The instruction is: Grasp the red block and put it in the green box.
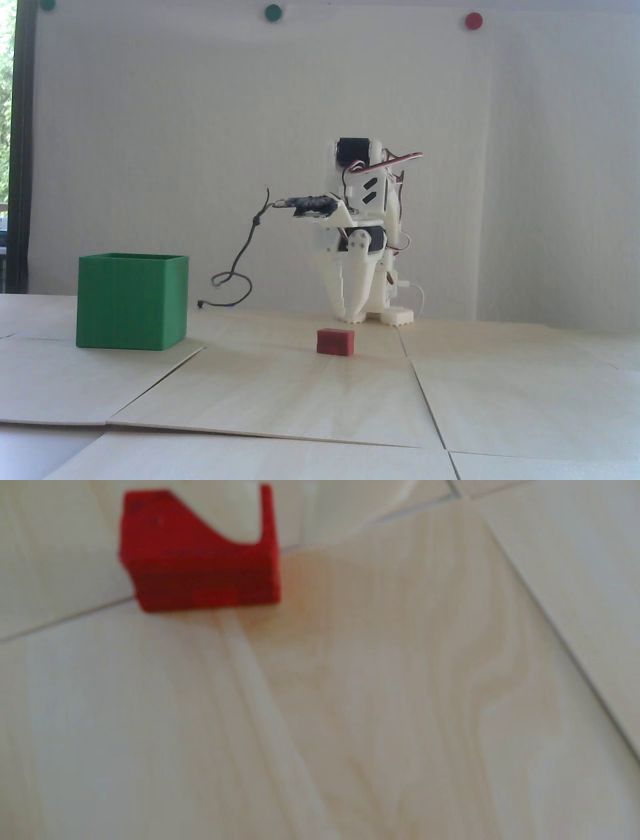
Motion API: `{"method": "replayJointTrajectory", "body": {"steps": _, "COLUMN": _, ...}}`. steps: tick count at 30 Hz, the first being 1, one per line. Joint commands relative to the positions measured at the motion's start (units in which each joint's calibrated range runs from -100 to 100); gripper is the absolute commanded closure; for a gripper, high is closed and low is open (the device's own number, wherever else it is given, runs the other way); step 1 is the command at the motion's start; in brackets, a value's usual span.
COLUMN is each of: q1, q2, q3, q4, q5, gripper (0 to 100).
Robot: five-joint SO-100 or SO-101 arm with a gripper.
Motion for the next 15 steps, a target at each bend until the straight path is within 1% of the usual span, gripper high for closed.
{"method": "replayJointTrajectory", "body": {"steps": 1, "q1": 1.95, "q2": -0.10, "q3": -9.86, "q4": 1.88, "q5": -2.79, "gripper": 98}}
{"method": "replayJointTrajectory", "body": {"steps": 5, "q1": 1.95, "q2": -0.10, "q3": -9.33, "q4": 3.48, "q5": -2.79, "gripper": 98}}
{"method": "replayJointTrajectory", "body": {"steps": 8, "q1": 1.15, "q2": -0.65, "q3": -9.42, "q4": 10.73, "q5": -2.74, "gripper": 98}}
{"method": "replayJointTrajectory", "body": {"steps": 15, "q1": -0.30, "q2": -0.10, "q3": -9.24, "q4": 10.48, "q5": -2.84, "gripper": 98}}
